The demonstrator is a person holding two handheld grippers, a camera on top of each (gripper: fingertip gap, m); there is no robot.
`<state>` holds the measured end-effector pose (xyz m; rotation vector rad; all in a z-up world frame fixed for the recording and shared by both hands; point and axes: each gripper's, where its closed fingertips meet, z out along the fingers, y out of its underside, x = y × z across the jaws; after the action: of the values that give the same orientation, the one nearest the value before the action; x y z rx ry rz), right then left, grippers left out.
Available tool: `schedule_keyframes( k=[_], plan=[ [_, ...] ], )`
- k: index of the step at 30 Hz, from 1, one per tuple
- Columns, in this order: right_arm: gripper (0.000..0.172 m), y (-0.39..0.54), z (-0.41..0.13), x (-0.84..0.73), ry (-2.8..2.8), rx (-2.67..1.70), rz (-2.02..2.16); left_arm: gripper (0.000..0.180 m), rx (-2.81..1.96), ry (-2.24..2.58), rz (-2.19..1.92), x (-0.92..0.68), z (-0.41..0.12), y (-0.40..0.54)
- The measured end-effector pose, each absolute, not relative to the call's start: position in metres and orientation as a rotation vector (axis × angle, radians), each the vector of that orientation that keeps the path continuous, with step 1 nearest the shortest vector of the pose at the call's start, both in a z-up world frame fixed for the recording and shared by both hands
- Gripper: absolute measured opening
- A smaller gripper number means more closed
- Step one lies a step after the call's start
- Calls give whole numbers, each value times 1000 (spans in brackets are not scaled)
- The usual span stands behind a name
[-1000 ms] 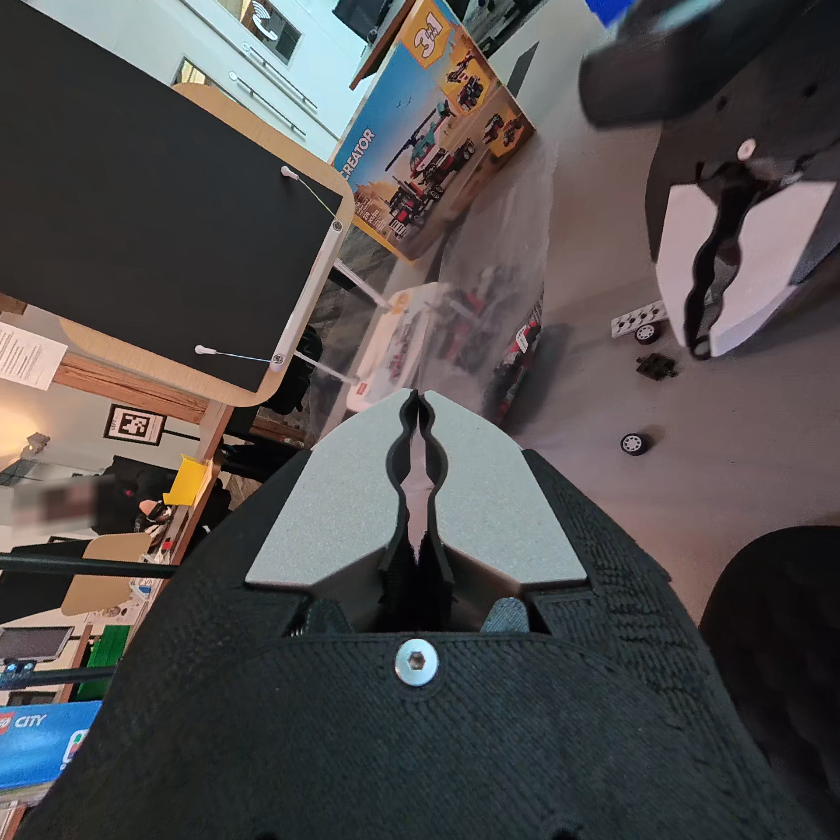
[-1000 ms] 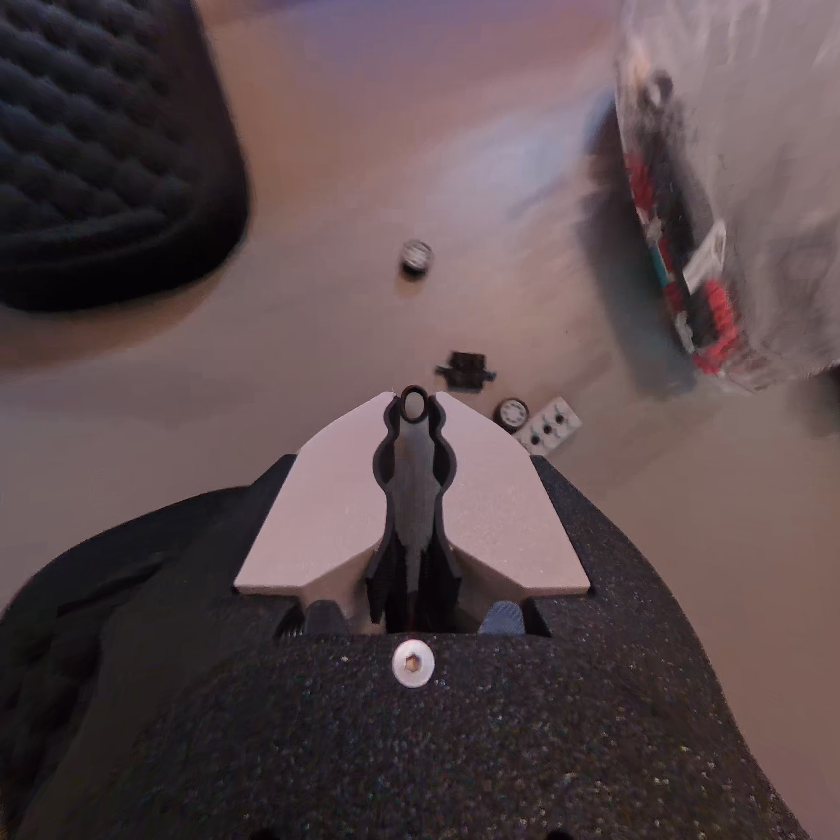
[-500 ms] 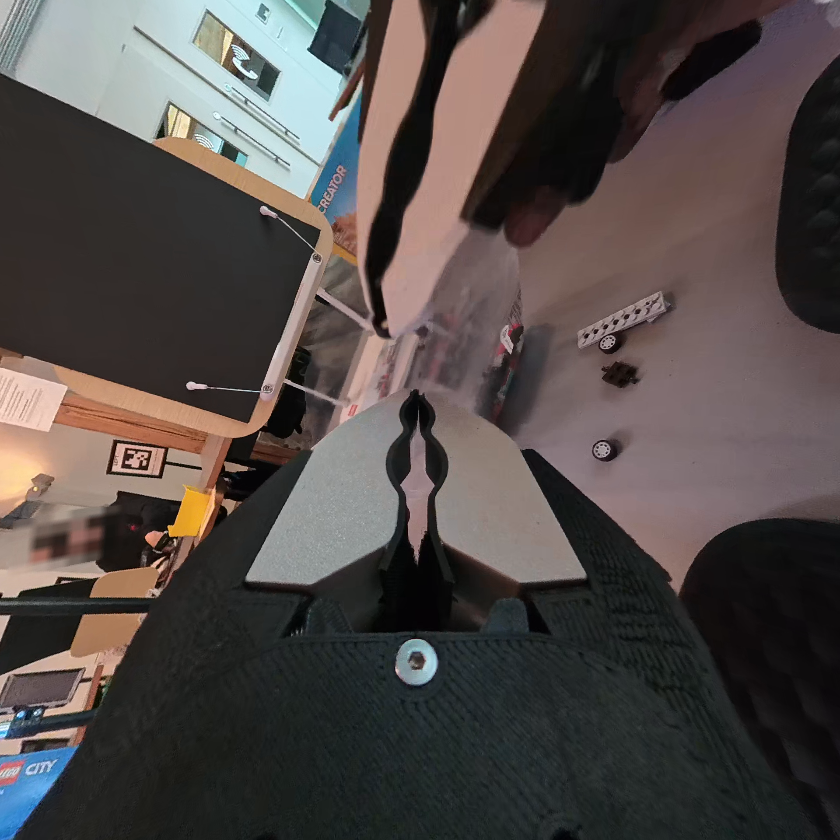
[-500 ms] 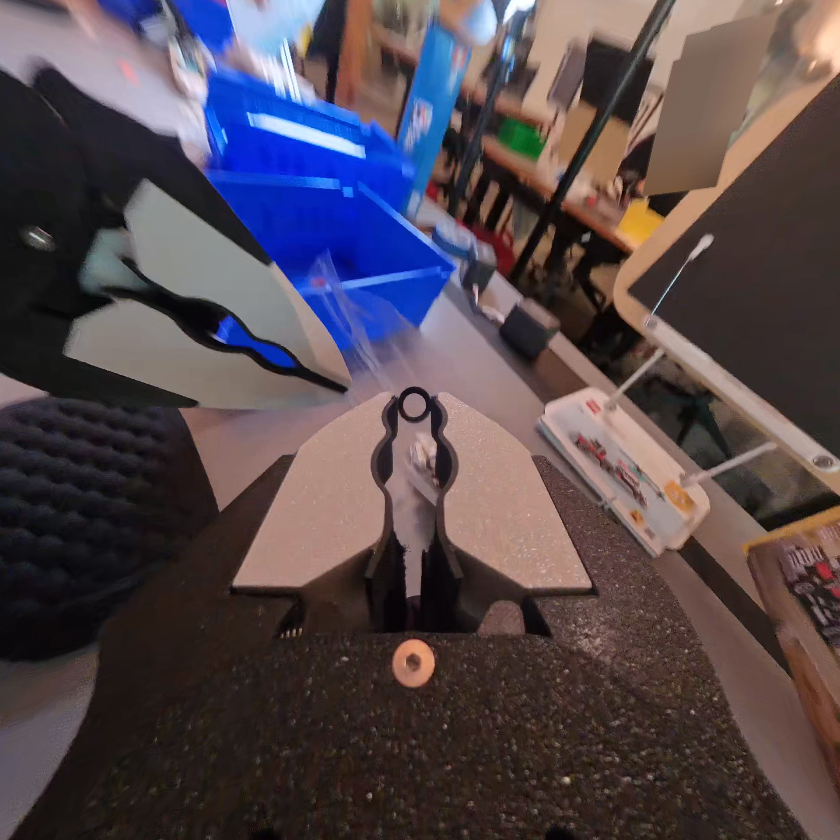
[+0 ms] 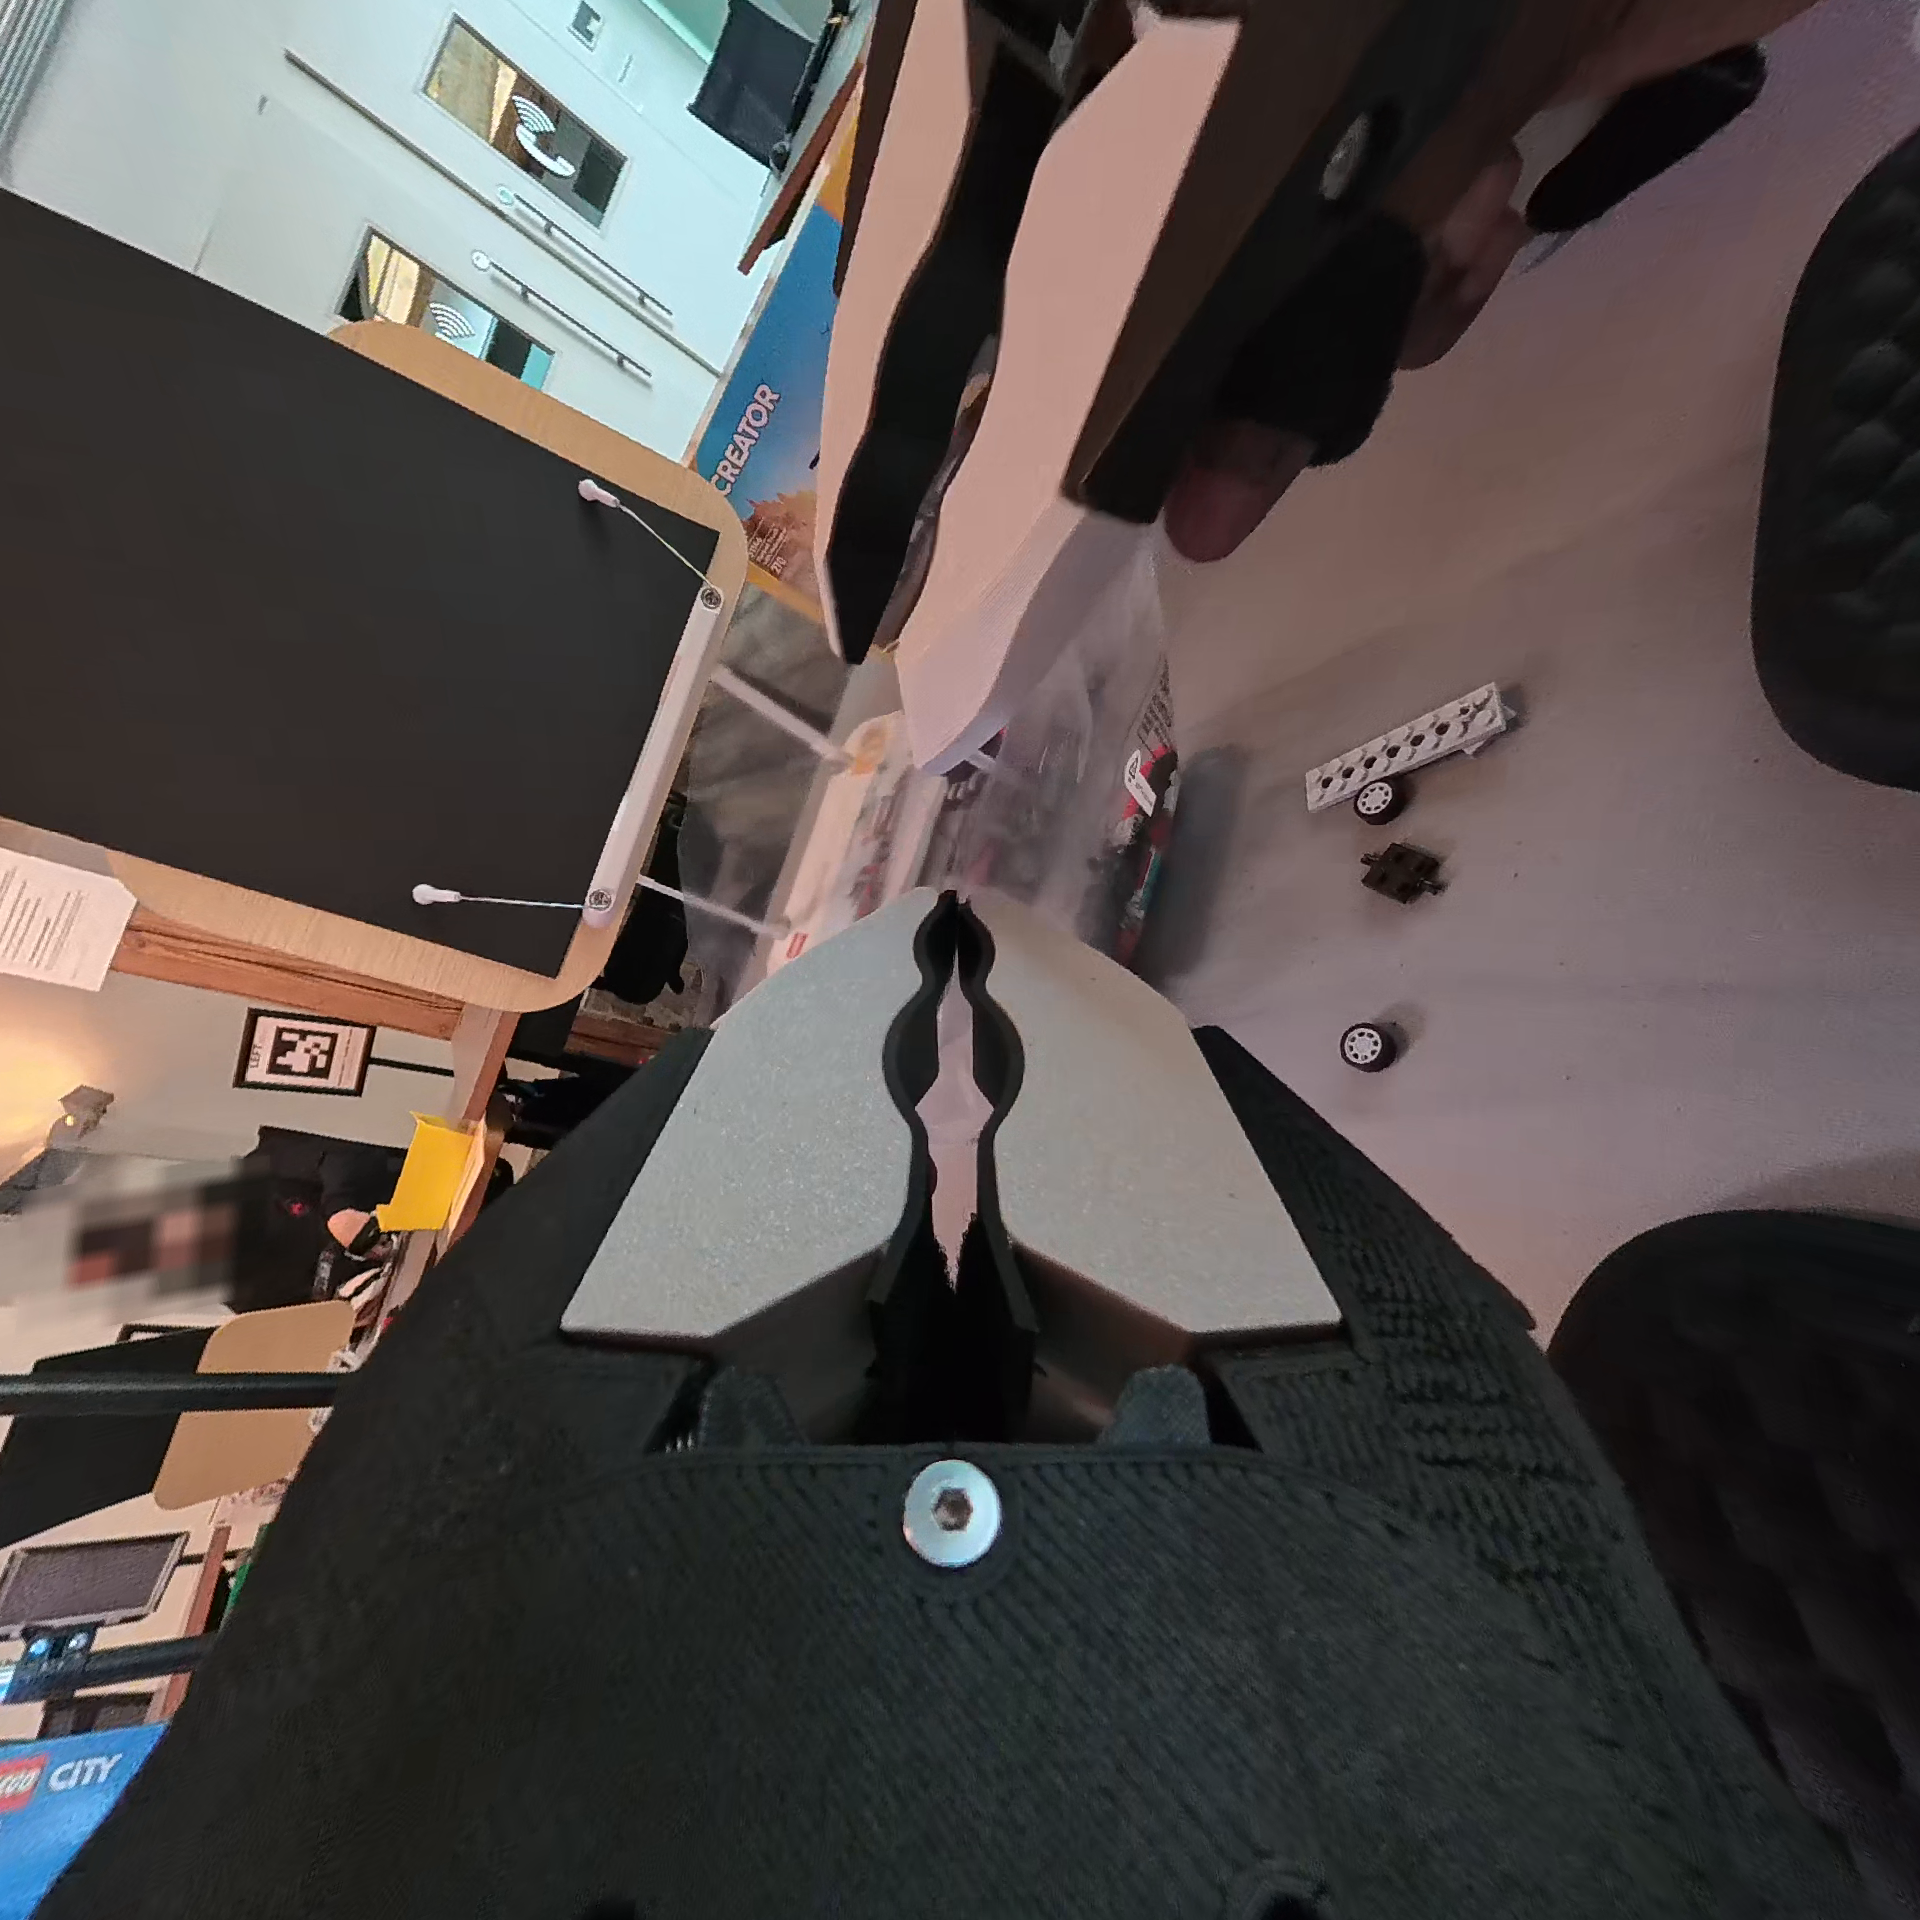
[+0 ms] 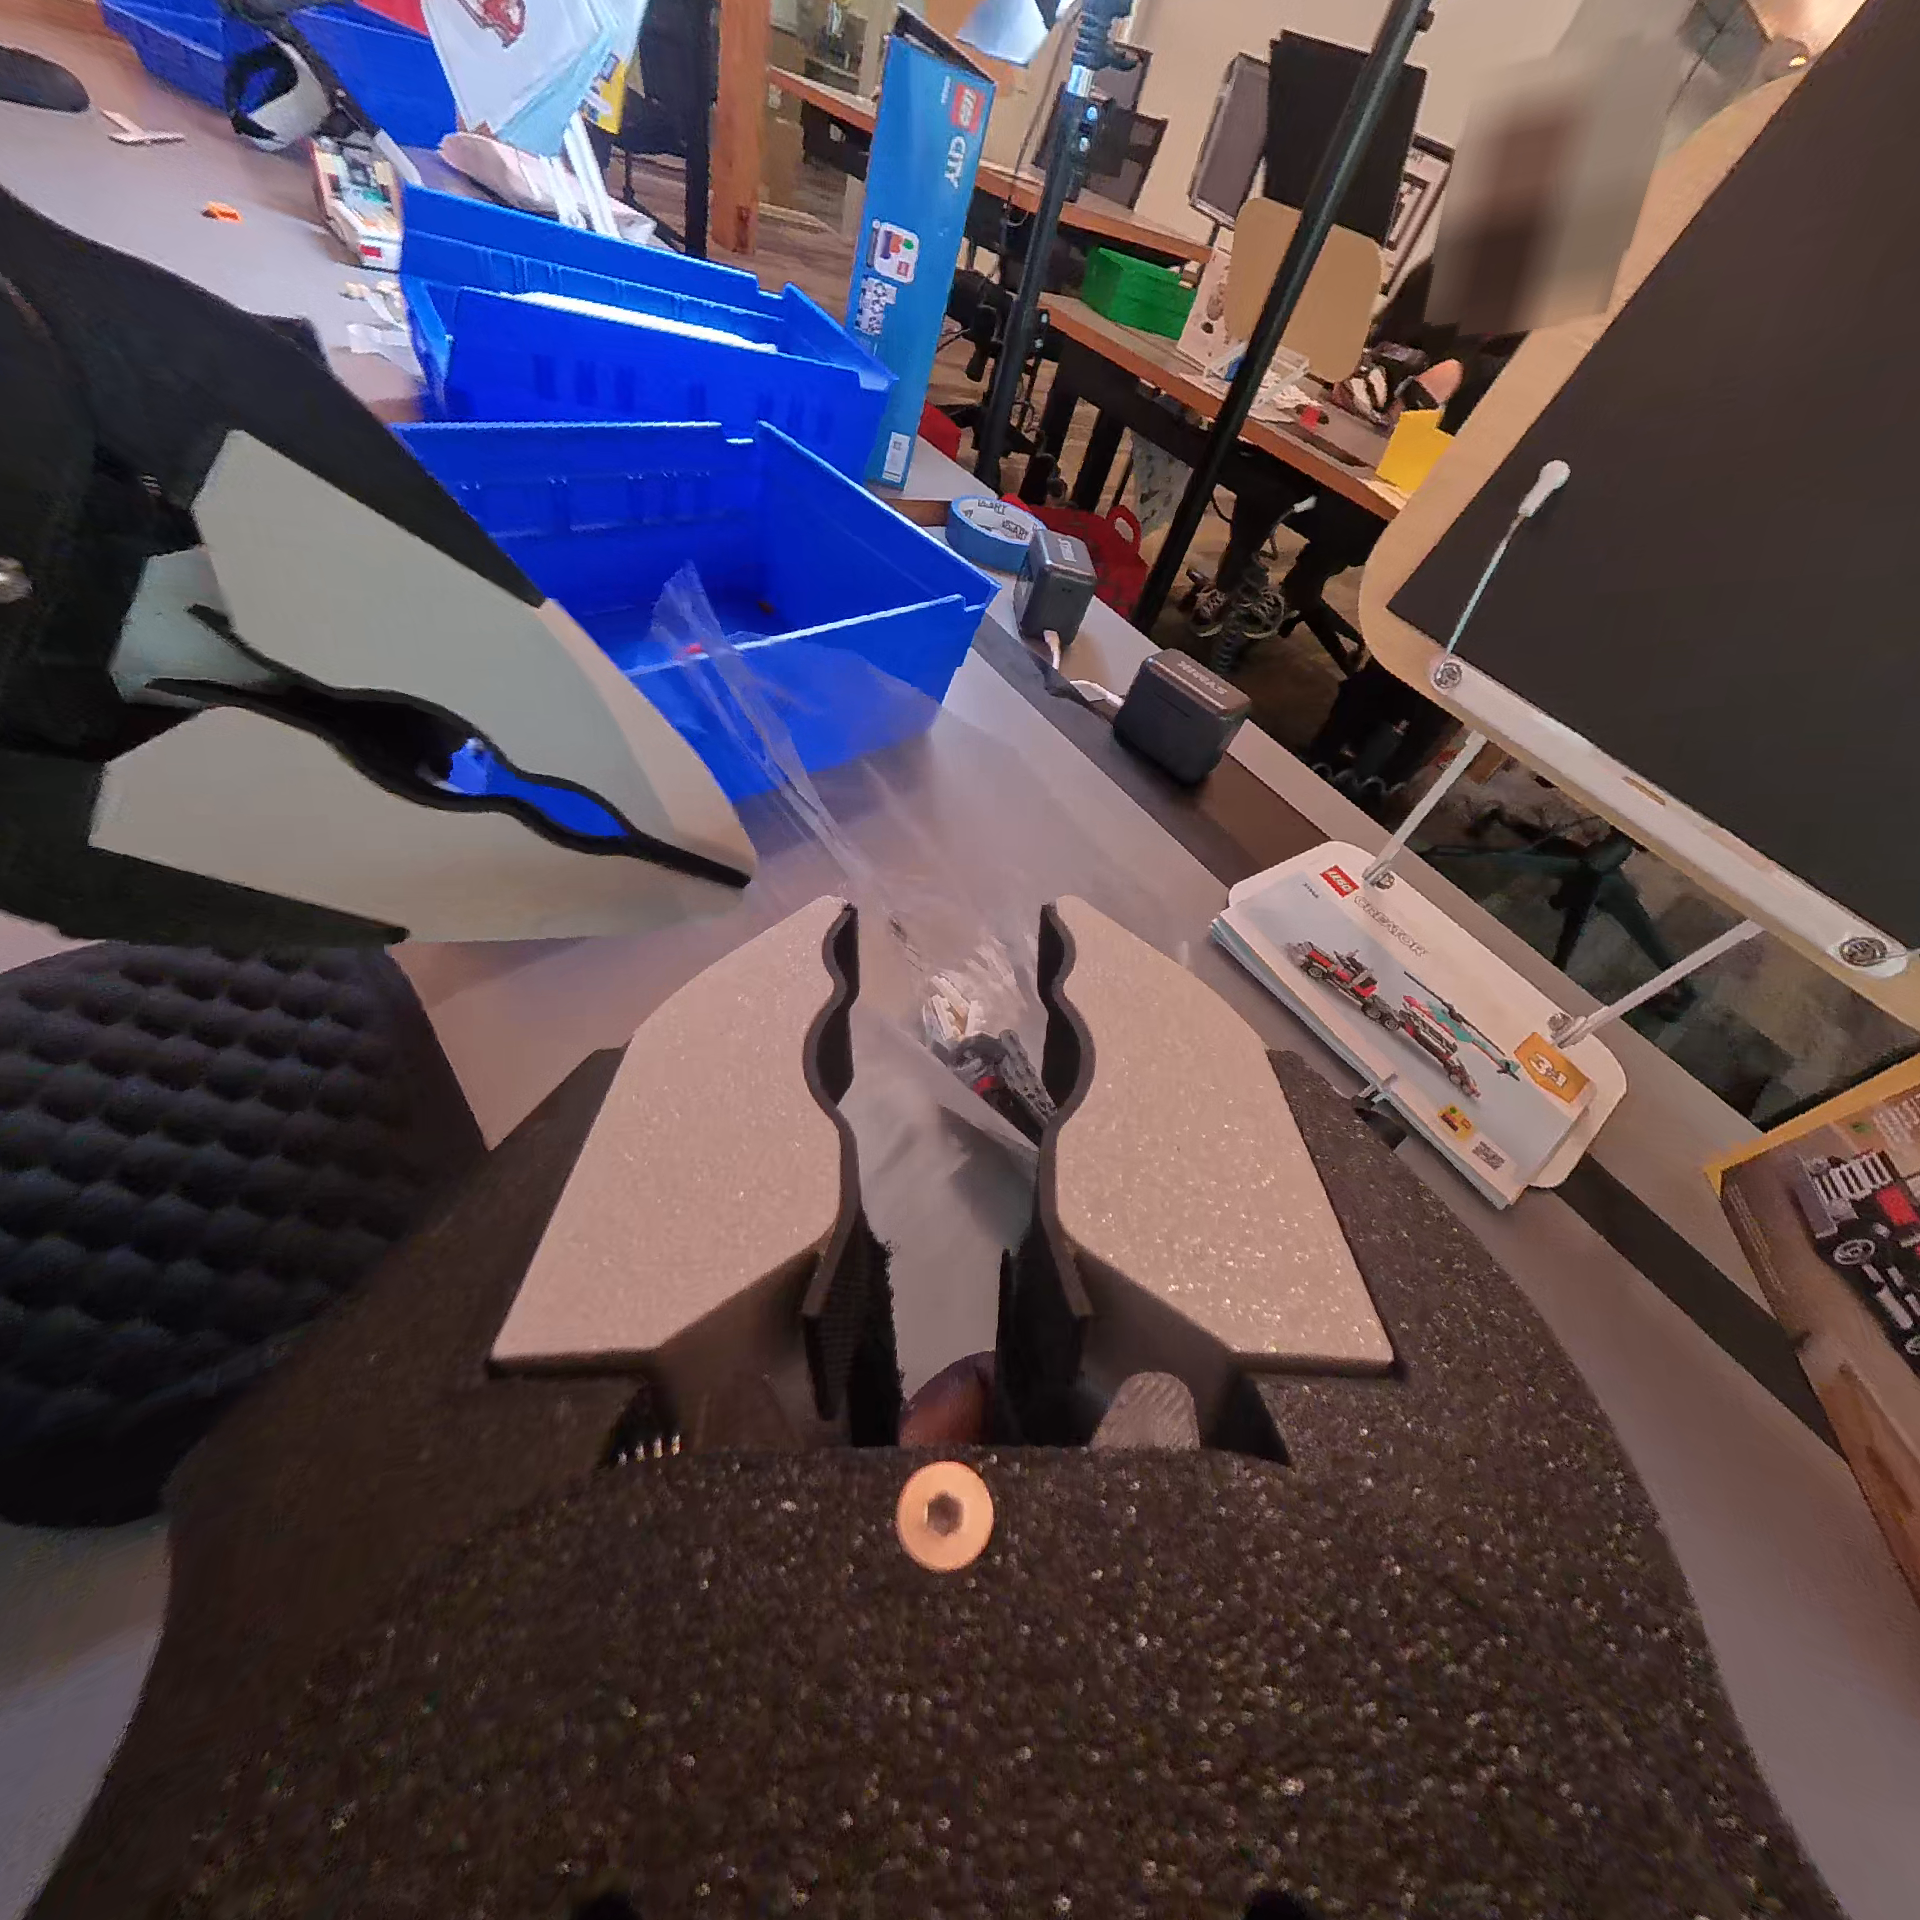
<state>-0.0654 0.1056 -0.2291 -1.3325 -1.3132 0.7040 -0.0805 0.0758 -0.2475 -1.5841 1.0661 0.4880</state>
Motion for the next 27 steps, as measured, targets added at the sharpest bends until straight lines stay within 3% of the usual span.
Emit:
schedule_keyframes(
  k=[4,8,17,19,27],
  plan=[
    [33,94,-211,-33,-1396,-1235,764,1,-1597,1039,490,-85,-247,77],
    [23,151,-211,60,-1571,-1322,397,0,-1603,1010,453,-87,-247,77],
    [36,223,-361,212,-2551,-1964,-351,0,-1610,955,408,-84,-248,78],
    [39,231,-378,236,-2636,-2067,-510,1,-1613,952,398,-83,-248,78],
    [24,237,-410,261,-2787,-2048,-764,0,-1603,960,389,-79,-248,79]
  ],
)
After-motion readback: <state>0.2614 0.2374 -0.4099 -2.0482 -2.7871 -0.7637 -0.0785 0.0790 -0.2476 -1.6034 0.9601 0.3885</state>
